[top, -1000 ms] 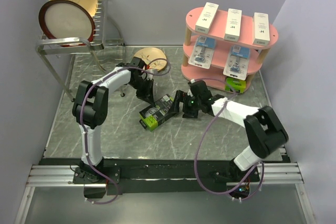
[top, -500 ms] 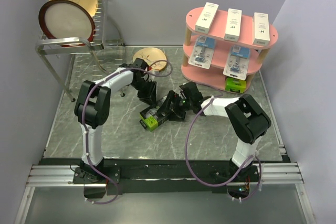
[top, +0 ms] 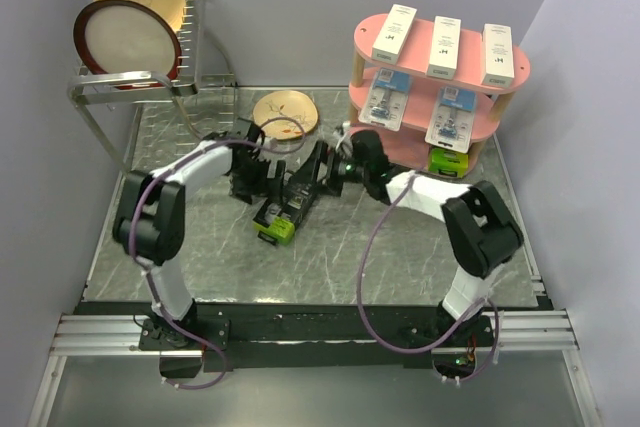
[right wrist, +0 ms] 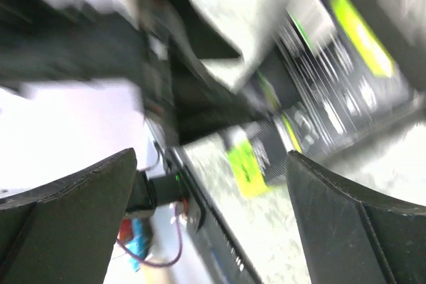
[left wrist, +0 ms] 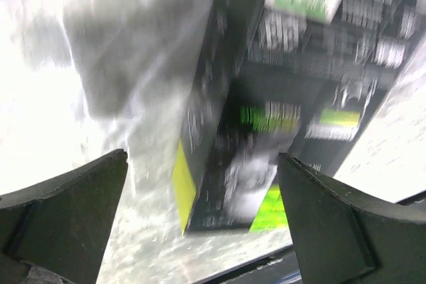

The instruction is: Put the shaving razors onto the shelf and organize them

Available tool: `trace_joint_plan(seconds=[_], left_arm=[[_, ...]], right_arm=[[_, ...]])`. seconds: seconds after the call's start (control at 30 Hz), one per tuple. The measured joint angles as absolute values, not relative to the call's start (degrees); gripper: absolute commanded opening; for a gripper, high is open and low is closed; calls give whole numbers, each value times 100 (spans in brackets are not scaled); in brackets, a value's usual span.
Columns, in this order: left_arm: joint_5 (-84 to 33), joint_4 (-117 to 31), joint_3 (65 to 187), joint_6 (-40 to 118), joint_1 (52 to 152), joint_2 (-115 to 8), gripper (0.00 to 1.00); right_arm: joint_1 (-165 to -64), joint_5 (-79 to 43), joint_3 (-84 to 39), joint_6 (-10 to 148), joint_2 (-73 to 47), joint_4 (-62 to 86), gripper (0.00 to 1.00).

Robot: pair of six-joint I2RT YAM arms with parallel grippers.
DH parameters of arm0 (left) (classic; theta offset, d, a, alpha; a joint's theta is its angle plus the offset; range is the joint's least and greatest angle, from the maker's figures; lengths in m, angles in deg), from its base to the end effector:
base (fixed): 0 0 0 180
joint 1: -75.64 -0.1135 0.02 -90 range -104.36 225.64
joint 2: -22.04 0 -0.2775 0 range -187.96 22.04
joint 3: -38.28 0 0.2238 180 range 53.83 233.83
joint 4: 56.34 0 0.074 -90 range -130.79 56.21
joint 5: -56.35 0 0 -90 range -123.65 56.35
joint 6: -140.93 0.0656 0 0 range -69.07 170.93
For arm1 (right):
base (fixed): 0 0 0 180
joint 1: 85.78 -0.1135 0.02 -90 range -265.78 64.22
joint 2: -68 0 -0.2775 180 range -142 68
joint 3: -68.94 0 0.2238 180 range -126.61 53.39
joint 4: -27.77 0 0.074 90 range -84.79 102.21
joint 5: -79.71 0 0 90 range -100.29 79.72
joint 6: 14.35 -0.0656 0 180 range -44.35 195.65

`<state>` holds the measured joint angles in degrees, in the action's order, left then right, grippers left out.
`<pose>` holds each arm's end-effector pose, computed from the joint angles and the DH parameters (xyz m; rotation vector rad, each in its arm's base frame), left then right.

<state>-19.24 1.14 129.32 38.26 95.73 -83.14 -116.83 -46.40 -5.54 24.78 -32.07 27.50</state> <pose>0.3260 -0.1366 0.1961 0.2440 2.8568 -0.4785 0.3096 0.2315 0.2347 -0.0652 2.2866 1.4723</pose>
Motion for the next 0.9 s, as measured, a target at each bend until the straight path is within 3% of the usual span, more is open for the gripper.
trace_joint_plan(seconds=[0.17, 0.37, 0.4, 0.47, 0.5, 0.53, 0.67, 0.77, 0.9], left_arm=[[-2234, -25, 12243, 3913, 9833, -7587, 99], [-1707, -369, 12204, 3669, 9855, -7910, 70], [-1574, -375, 12237, 3658, 9838, -7978, 54], [-1277, -415, 12363, 3623, 9796, -8155, 36], [-1084, -506, 12400, 3573, 9772, -8223, 18], [-905, -622, 12411, 3518, 9759, -8282, 13], [61, -1464, 12088, 3275, 9704, -8319, 11], [966, -2351, 11609, 2930, 9680, -8404, 1], [1904, -3105, 11515, 2283, 9881, -8854, 1]], right_arm=[[-11267, -4387, -581, 3254, -2234, 2451, 100], [-11241, -4127, -447, 3615, -1967, 2197, 100], [-11243, -4098, -362, 3608, -1989, 2138, 100], [-11232, -4009, -187, 3551, -2027, 2053, 100], [-11215, -3969, -63, 3494, -2031, 2025, 100], [-11191, -3934, 82, 3446, -2031, 1992, 100], [-11009, -3862, 530, 3285, -2022, 1872, 100], [-10835, -3838, 739, 3258, -1981, 1773, 100], [-10699, -3731, 879, 3363, -1821, 1533, 100]])
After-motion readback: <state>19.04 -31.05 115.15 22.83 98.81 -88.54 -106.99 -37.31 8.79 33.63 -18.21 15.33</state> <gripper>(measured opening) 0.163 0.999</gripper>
